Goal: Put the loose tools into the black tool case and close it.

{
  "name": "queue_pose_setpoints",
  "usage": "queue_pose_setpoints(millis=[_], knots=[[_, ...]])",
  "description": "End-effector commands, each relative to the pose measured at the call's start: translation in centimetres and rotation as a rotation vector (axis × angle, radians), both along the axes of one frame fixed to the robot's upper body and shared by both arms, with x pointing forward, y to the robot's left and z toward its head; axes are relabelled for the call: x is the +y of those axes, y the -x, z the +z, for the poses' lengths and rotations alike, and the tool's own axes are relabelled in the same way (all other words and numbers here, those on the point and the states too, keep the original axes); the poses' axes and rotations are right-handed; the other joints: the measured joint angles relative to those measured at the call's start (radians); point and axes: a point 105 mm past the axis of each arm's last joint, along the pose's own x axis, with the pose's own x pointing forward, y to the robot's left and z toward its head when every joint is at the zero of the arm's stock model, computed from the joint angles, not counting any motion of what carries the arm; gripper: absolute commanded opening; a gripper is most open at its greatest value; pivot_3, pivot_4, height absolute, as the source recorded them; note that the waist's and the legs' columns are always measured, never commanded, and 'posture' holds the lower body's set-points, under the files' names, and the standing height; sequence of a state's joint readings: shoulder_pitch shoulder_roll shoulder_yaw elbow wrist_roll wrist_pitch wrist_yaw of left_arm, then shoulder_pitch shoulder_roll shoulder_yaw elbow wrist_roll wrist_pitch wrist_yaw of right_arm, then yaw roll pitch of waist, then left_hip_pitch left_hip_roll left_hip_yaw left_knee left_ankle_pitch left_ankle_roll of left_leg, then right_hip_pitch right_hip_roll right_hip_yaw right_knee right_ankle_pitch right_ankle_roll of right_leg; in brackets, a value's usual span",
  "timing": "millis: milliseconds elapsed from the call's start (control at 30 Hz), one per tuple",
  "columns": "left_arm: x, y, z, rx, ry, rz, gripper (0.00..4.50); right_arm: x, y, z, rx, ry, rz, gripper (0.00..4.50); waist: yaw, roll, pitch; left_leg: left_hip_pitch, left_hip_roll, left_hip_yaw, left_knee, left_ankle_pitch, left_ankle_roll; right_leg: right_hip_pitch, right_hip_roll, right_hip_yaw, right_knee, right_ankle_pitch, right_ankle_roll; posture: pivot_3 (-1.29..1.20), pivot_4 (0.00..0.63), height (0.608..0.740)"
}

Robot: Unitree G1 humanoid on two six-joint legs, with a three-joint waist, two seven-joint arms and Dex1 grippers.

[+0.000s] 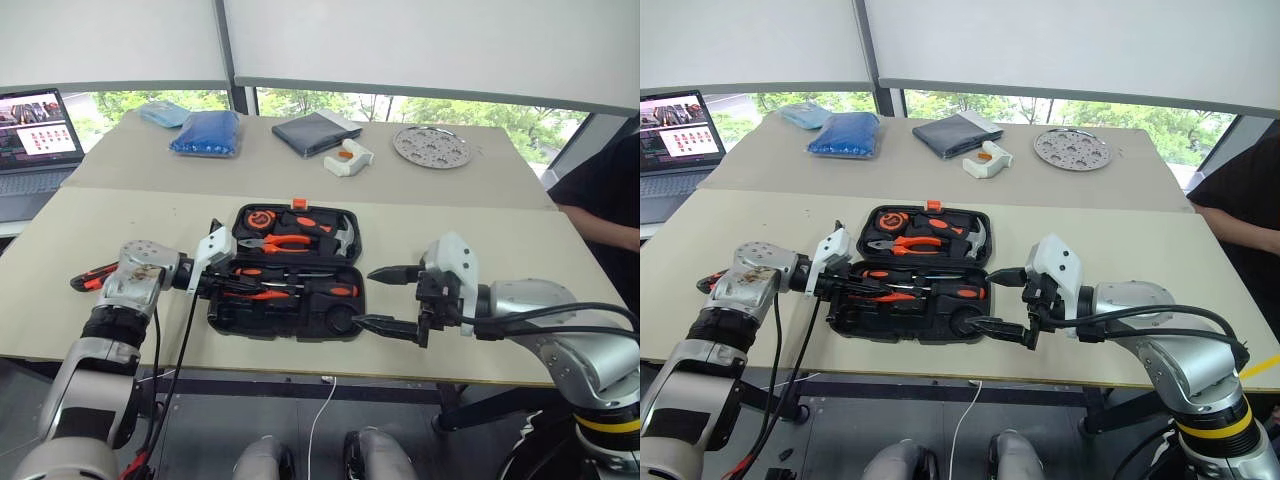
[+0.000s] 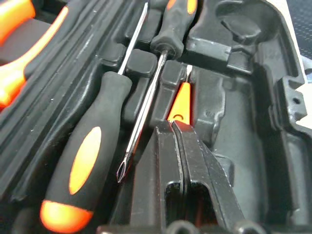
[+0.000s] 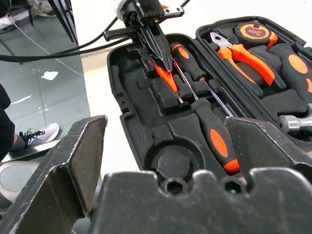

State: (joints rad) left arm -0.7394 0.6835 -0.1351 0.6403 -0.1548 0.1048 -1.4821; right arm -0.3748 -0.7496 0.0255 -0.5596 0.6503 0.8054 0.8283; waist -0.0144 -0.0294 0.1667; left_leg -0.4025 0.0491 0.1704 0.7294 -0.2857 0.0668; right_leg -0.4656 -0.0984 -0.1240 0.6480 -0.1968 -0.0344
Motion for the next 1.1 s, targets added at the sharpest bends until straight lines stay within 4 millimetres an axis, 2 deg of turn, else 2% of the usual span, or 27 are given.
queue_pose_setpoints(millis=[33, 167, 333, 433, 467, 500, 533, 600, 733, 800, 867, 967, 1100], knots=[[1.3, 0.1, -1.2, 0.005, -0.049, 0.052, 0.05, 0.2, 0.3, 1.0, -0.054, -0.016, 0.018, 4.50, 0.001, 0.000, 0.000, 0.001, 0.000, 0.000, 0.000, 0.000, 0.000, 0.001, 0.000, 0.000, 0.000, 0.000, 0.000, 0.00, 0.150, 0.718], [1.1, -0.8, 0.3, -0.061, 0.004, 0.098, 0.05, 0.4, 0.2, 1.1, -0.058, -0.017, 0.027, 4.50, 0.003, 0.000, 0.000, 0.001, 0.000, -0.001, 0.000, -0.001, 0.001, 0.003, -0.002, 0.000, 0.000, 0.000, 0.000, 0.00, 0.150, 0.718], [1.5, 0.2, 3.4, -0.128, 0.077, 0.122, 0.05, 0.8, -0.5, 1.6, -0.062, -0.027, 0.045, 4.50, -0.001, 0.000, 0.000, -0.001, 0.000, -0.001, 0.000, -0.001, 0.002, 0.001, -0.002, 0.000, 0.000, 0.000, 0.000, 0.00, 0.150, 0.718], [3.0, 1.7, 5.7, -0.138, 0.159, 0.203, 0.05, 1.0, -0.9, 1.8, -0.052, -0.034, 0.063, 4.50, -0.004, 0.000, 0.000, -0.003, 0.000, -0.001, 0.000, 0.000, 0.001, -0.001, -0.001, 0.000, 0.000, 0.002, -0.003, 0.00, 0.150, 0.718], [4.5, 2.5, 6.1, -0.140, 0.176, 0.275, 0.05, 1.3, -0.9, 2.0, -0.047, -0.041, 0.084, 4.50, -0.002, 0.000, 0.000, -0.003, 0.000, -0.001, 0.000, 0.000, 0.000, -0.002, -0.001, 0.001, 0.000, 0.002, -0.003, 0.00, 0.150, 0.718], [6.0, 3.4, 6.1, -0.143, 0.173, 0.344, 0.55, 1.6, -1.0, 2.2, -0.043, -0.046, 0.103, 4.50, -0.005, 0.000, 0.000, -0.003, 0.000, -0.001, 0.000, 0.000, 0.000, -0.001, -0.001, 0.001, 0.000, 0.002, -0.003, 0.00, 0.150, 0.718], [7.4, 4.4, 5.9, -0.142, 0.162, 0.412, 0.72, 1.8, -1.1, 2.4, -0.044, -0.050, 0.120, 4.50, -0.009, 0.000, 0.000, -0.002, 0.000, -0.001, 0.000, 0.000, 0.000, -0.003, 0.000, 0.001, 0.000, 0.001, -0.002, 0.00, 0.150, 0.718], [8.8, 5.6, 5.5, -0.141, 0.144, 0.498, 1.49, 2.1, -1.1, 2.6, -0.046, -0.054, 0.138, 4.50, -0.017, 0.000, 0.000, -0.001, 0.000, -0.001, -0.002, 0.000, 0.000, -0.002, -0.003, 0.002, -0.001, 0.001, -0.001, 0.00, 0.150, 0.718], [13.6, 8.4, 3.1, -0.141, 0.058, 0.718, 2.95, 2.7, -1.2, 2.8, -0.051, -0.052, 0.190, 4.50, -0.003, 0.001, 0.000, -0.001, 0.000, -0.001, -0.003, -0.001, -0.001, -0.001, -0.009, 0.000, -0.001, 0.000, 0.000, 0.00, 0.150, 0.718], [15.3, 9.4, 2.3, -0.144, 0.031, 0.782, 3.67, 2.8, -1.2, 2.7, -0.052, -0.046, 0.213, 4.50, 0.006, 0.001, 0.000, -0.002, 0.000, -0.002, -0.003, -0.002, -0.003, -0.002, -0.010, 0.000, -0.002, 0.000, 0.000, 0.00, 0.150, 0.718], [15.9, 9.8, 2.2, -0.151, 0.005, 0.799, 4.39, 3.0, -1.2, 2.7, -0.051, -0.041, 0.229, 4.50, 0.016, 0.001, 0.000, -0.002, -0.001, -0.002, -0.003, -0.005, -0.009, -0.002, -0.012, -0.001, -0.002, 0.000, 0.000, 0.00, 0.150, 0.718], [16.6, 9.4, 2.5, -0.168, -0.046, 0.782, 4.46, 3.2, -1.3, 2.6, -0.052, -0.035, 0.249, 4.50, 0.027, 0.001, 0.000, -0.003, -0.001, -0.002, -0.003, -0.006, -0.010, -0.004, -0.015, -0.001, -0.002, 0.000, 0.000, 0.00, 0.150, 0.718], [18.0, 6.9, 3.7, -0.201, -0.146, 0.736, 4.46, 3.3, -1.3, 2.5, -0.053, -0.035, 0.263, 4.50, 0.031, 0.000, 0.000, -0.005, -0.001, -0.002, -0.003, -0.006, -0.011, -0.005, -0.014, -0.003, -0.001, 0.001, -0.001, 0.00, 0.150, 0.718]])
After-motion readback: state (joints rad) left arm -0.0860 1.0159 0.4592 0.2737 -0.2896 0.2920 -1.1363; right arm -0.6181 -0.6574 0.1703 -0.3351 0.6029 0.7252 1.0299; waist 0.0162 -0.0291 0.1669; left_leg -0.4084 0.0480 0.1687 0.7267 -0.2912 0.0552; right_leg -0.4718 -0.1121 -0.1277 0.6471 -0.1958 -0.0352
